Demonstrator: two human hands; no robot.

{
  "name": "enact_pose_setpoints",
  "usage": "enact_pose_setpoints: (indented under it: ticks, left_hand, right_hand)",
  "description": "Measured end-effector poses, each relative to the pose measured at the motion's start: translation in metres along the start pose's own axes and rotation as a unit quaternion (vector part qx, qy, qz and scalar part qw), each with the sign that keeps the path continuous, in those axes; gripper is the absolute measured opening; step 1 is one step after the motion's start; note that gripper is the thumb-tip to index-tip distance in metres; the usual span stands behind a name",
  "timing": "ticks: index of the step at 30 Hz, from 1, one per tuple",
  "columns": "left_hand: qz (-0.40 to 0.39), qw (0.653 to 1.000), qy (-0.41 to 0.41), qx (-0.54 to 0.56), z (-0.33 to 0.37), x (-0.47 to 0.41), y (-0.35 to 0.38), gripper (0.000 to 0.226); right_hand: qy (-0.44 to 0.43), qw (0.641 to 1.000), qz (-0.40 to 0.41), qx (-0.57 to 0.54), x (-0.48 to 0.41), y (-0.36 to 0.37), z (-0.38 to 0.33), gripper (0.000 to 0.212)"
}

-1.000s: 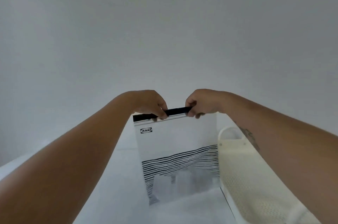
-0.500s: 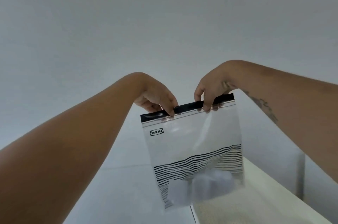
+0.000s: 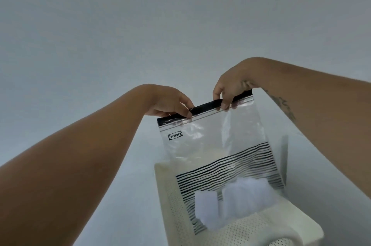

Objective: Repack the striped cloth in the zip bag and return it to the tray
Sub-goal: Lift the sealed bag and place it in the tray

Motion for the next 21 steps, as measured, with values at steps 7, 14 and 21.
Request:
enact_pose_setpoints:
  ticks: [7, 14, 21]
  left_hand:
    - [0.088, 0.987, 0.009, -0.131, -0.030, -0.039, 0.016, 0.011]
    - [0.206, 0.956, 0.061, -0.198, -0.052, -0.060, 0.037, 0.016]
    - [0.146, 0.963, 0.085, -0.210, -0.086, -0.058, 0.115, 0.024]
  right_hand:
    - [-0.037, 0.994, 0.078, -0.063, -0.056, 0.047, 0.022, 0.012]
    - [-0.101, 0.944, 0.292, -0.116, -0.097, 0.101, 0.038, 0.012]
    - [-0.115, 0.954, 0.237, -0.142, -0.092, 0.183, 0.070, 0.013]
Point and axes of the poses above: each hand's wrist, its own x-axis away from the middle knuckle, its own y-axis out of the palm, z = x × y, the point moved 2 cm from there along -x, towards the middle knuckle, and after that the axes turned 1 degree about -z, right-handed, at the moved point
